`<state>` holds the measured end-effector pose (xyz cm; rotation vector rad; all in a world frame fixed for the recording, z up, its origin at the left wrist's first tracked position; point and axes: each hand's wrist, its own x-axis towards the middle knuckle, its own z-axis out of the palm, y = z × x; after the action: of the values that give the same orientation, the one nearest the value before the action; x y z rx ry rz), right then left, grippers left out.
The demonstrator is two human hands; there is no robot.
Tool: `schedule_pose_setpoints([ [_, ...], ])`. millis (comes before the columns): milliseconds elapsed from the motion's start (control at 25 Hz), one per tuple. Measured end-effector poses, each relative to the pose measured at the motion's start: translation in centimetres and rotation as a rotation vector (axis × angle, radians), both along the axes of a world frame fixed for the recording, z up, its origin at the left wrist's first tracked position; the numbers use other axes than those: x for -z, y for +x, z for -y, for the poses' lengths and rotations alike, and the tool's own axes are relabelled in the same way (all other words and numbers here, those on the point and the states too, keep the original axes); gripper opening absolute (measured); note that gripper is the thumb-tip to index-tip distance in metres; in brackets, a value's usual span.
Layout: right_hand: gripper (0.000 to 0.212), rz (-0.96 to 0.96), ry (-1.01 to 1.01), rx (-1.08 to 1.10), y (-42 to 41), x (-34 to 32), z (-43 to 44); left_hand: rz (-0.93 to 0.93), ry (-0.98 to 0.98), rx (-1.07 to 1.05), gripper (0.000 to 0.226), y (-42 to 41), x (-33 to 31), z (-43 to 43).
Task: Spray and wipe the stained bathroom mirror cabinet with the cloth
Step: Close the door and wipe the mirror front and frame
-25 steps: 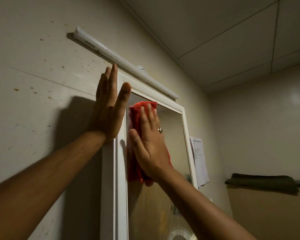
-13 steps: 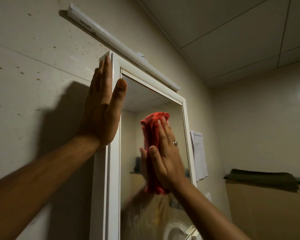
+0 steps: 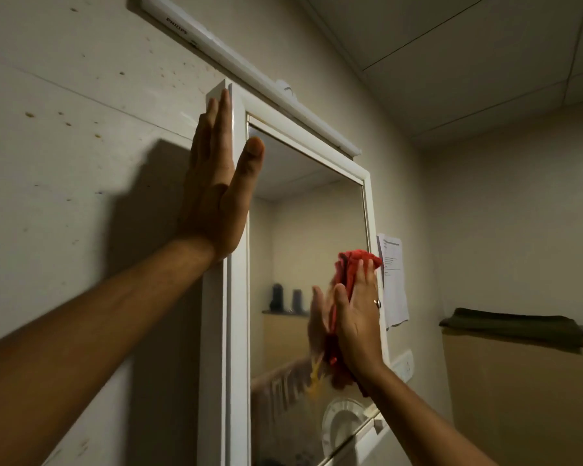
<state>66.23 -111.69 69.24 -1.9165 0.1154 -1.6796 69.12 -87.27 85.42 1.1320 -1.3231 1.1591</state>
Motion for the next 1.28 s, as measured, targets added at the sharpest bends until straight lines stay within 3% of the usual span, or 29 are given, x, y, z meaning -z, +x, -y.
schedule_pose_setpoints([
  [160,0.088,0.093,-0.326,0.087,-0.9,-3.3,-9.4,0.004,0.005,-0.043,0.105,-0.1,-0.1,-0.4],
  [280,0.088,0.132,-0.523,0.039,-1.0,-0.7,-14.4,-0.011,0.024,-0.058,0.106,-0.1,-0.2,-0.7],
  [480,0.092,0.075,-0.653,0.049,-0.5,5.7,-11.2,-0.063,0.05,-0.132,0.103,-0.8,4.3,-0.4],
  [640,0.089,0.11,-0.58,0.048,0.3,3.6,-2.7,-0.055,0.019,-0.119,0.102,-0.9,5.5,-0.4],
  [800,0.081,0.116,-0.183,0.048,0.8,0.8,4.9,-0.027,0.004,-0.104,0.098,-0.4,5.6,-0.1],
  [1040,0.097,-0.058,0.056,0.093,-0.3,10.0,3.4,-0.03,-0.015,-0.125,0.097,-0.3,5.5,0.3],
  [1120,0.101,-0.072,0.05,0.07,-0.6,8.9,0.1,-0.041,-0.009,-0.135,0.096,-0.6,5.4,0.1],
  [1280,0.098,0.048,-0.184,0.048,-1.1,4.3,-9.0,-0.041,0.006,-0.159,0.098,-0.8,5.6,-0.1],
])
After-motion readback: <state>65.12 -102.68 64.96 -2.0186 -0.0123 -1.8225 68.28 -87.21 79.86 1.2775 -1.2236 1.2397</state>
